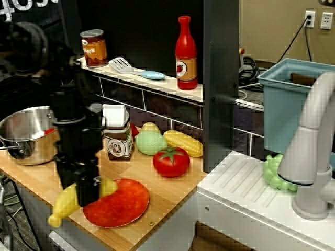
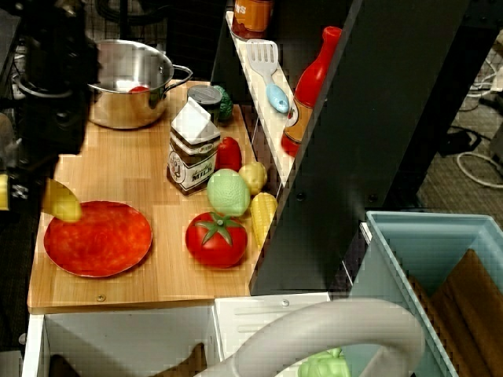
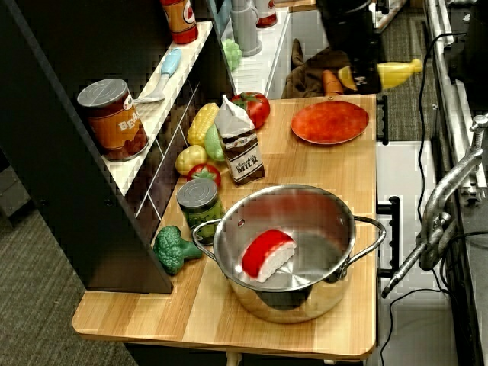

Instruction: Put banana on plate

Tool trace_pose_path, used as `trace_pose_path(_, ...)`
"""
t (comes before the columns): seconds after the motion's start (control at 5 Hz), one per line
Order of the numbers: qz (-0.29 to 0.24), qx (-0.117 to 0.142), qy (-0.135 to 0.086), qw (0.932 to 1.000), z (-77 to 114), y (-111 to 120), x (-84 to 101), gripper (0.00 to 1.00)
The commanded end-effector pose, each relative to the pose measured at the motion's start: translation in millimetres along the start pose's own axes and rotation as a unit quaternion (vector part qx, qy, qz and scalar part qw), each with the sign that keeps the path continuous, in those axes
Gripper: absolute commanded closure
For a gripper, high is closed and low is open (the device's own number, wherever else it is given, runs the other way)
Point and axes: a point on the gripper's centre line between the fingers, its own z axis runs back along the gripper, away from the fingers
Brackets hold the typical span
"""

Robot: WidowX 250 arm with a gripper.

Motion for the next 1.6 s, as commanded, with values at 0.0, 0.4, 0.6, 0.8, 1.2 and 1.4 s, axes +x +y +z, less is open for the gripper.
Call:
trace_pose_path(0.0, 0.005, 0.011, -0.007, 0.9999, 5.4, 4, 22.1, 1.0)
trace_pose_path(0.4, 0.006, 0.006, -0.005, 1.0, 5.8, 9, 22.8, 1.0)
trace_pose_path(0.6, 0.007, 0.006, 0.0, 1.0, -1.0, 9, 24.4, 1.0)
trace_pose_path(0.8, 0.008, 0.008, 0.002, 0.9999, -7.2, 10, 26.6, 1.0)
trace_pose_path(1.2, 0.008, 0.014, 0.012, 0.9998, -18.2, 9, 25.0, 0.0)
trace_pose_path(1.4, 0.008, 0.014, 0.012, 0.9998, -18.2, 9, 25.0, 0.0)
